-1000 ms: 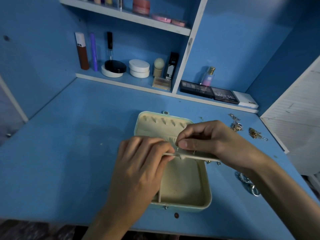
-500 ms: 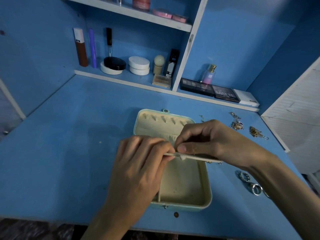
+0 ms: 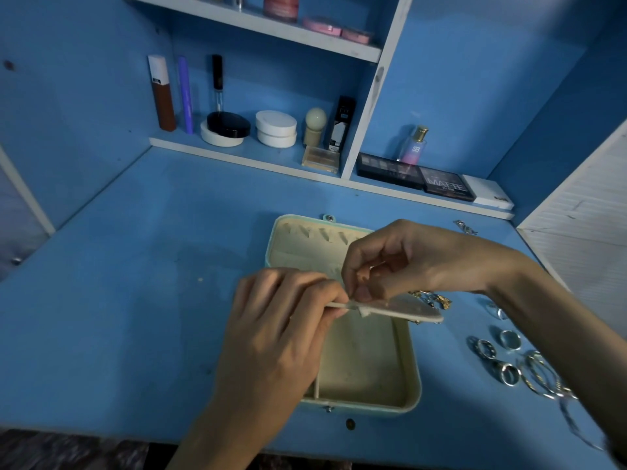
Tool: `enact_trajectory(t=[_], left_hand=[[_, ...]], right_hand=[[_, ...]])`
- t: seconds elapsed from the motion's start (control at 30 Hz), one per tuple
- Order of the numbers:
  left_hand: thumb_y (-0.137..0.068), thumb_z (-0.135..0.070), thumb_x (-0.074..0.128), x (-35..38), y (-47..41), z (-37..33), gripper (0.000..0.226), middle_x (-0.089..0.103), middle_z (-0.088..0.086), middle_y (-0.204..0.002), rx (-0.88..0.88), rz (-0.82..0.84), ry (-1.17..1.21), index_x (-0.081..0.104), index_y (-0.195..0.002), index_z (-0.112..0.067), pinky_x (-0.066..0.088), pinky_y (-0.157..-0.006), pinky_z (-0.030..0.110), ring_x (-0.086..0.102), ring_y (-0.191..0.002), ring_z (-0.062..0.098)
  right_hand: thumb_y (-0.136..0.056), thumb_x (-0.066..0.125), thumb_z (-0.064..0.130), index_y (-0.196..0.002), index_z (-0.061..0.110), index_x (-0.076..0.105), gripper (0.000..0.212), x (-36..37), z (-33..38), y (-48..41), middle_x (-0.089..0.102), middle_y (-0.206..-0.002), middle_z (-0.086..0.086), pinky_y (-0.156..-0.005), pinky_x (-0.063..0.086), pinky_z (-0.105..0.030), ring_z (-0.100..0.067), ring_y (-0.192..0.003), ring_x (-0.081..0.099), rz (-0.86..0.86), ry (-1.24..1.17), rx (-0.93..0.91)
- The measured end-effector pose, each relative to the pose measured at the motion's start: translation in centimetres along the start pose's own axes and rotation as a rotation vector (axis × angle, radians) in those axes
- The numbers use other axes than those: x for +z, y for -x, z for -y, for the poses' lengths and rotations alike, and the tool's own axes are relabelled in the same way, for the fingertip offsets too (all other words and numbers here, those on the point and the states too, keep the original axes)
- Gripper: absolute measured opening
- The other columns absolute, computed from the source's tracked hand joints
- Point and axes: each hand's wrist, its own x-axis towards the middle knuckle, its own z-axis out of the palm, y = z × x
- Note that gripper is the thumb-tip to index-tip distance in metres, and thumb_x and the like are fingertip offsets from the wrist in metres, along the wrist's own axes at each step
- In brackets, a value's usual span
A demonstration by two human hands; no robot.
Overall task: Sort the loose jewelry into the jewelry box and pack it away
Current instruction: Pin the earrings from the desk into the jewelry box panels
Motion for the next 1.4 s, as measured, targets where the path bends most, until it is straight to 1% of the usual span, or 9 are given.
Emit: enact_trajectory(t=[0.4, 0.57, 0.7, 0.77, 0.87, 1.0, 1.1, 1.27, 1.4], left_hand=[[-0.099, -0.023, 0.05, 0.0, 0.2, 0.0, 0.005, 0.064, -0.001, -0.087, 0.003, 0.001, 0.002, 0.052, -0.096, -0.02, 0.037, -0.075, 0.031, 0.053, -0.083, 0.019], [-0.099, -0.022, 0.051, 0.0, 0.3, 0.0, 0.004, 0.064, -0.001, -0.087, 0.019, -0.008, -0.009, 0.052, -0.095, -0.019, 0.036, -0.076, 0.03, 0.053, -0.083, 0.019], [-0.097, -0.022, 0.054, 0.2, 0.2, 0.2, 0.003, 0.064, -0.003, -0.086, 0.004, -0.02, 0.012, 0.052, -0.095, -0.02, 0.036, -0.077, 0.029, 0.052, -0.083, 0.018], [-0.096, -0.024, 0.055, 0.2, 0.1, 0.3, 0.004, 0.064, -0.004, -0.086, -0.009, -0.025, 0.044, 0.052, -0.095, -0.021, 0.035, -0.078, 0.028, 0.051, -0.084, 0.016], [-0.093, -0.025, 0.058, 0.0, -0.2, 0.5, 0.005, 0.063, -0.006, -0.088, -0.033, -0.015, 0.102, 0.054, -0.094, -0.023, 0.037, -0.078, 0.027, 0.052, -0.085, 0.015], [-0.091, -0.028, 0.058, 0.0, -1.2, 0.8, 0.006, 0.058, -0.01, -0.091, -0.062, 0.012, 0.153, 0.054, -0.094, -0.025, 0.04, -0.078, 0.029, 0.053, -0.087, 0.015], [-0.088, -0.029, 0.06, 0.2, -2.8, 1.6, 0.009, 0.06, -0.005, -0.091, -0.082, 0.026, 0.212, 0.06, -0.093, -0.022, 0.042, -0.08, 0.027, 0.054, -0.088, 0.015], [-0.085, -0.032, 0.063, 2.0, -5.9, 3.9, 0.022, 0.055, -0.004, -0.095, -0.148, 0.087, 0.266, 0.069, -0.097, -0.014, 0.041, -0.084, 0.02, 0.055, -0.09, 0.014], [-0.083, -0.035, 0.065, 3.6, -7.2, 5.7, 0.029, 0.051, 0.0, -0.098, -0.161, 0.118, 0.311, 0.071, -0.1, -0.012, 0.037, -0.088, 0.009, 0.053, -0.092, 0.011]], right_hand=[[-0.081, 0.061, -0.006, -0.079, 0.007, 0.066, 0.014, -0.1, 0.7, -0.2, 0.065, -0.071, -0.001, -0.066, 0.044, -0.016, -0.009, -0.067, 0.058, 0.029, 0.105, 0.005], [-0.081, 0.063, 0.004, -0.078, 0.014, 0.066, 0.011, 0.1, 0.8, -0.1, 0.066, -0.072, 0.002, -0.069, 0.047, -0.024, -0.009, -0.069, 0.058, -0.006, 0.168, 0.015], [-0.081, 0.063, 0.01, -0.082, 0.016, 0.067, 0.007, 0.4, 0.2, 0.3, 0.066, -0.075, 0.002, -0.068, 0.046, -0.019, -0.008, -0.07, 0.059, -0.069, 0.093, -0.007], [-0.083, 0.067, 0.01, -0.089, 0.012, 0.067, 0.006, 0.6, -0.4, 0.9, 0.068, -0.08, -0.005, -0.069, 0.046, -0.019, -0.011, -0.072, 0.06, -0.157, 0.009, -0.046], [-0.083, 0.063, 0.016, -0.089, 0.007, 0.066, 0.012, 1.0, -1.8, 2.0, 0.067, -0.082, -0.012, -0.07, 0.05, -0.025, -0.018, -0.074, 0.06, -0.433, -0.204, -0.12], [-0.081, 0.055, 0.034, -0.081, 0.013, 0.069, 0.026, 2.0, -5.2, 3.3, 0.067, -0.083, -0.01, -0.069, 0.05, -0.029, -0.021, -0.078, 0.06, -0.871, -0.404, -0.129], [-0.082, 0.054, 0.043, -0.077, 0.019, 0.07, 0.03, 3.5, -7.7, 3.6, 0.066, -0.078, -0.004, -0.067, 0.048, -0.029, -0.017, -0.075, 0.059, -1.091, -0.408, -0.098], [-0.09, 0.042, 0.055, -0.08, 0.032, 0.064, 0.034, 5.7, -10.8, 3.0, 0.063, -0.081, 0.008, -0.069, 0.042, -0.021, -0.01, -0.077, 0.057, -1.359, 0.101, -0.05], [-0.094, 0.042, 0.042, -0.085, 0.016, 0.064, 0.036, 6.0, -11.5, 2.7, 0.058, -0.081, 0.01, -0.067, 0.038, -0.017, -0.009, -0.076, 0.051, -1.418, 0.283, -0.11]])
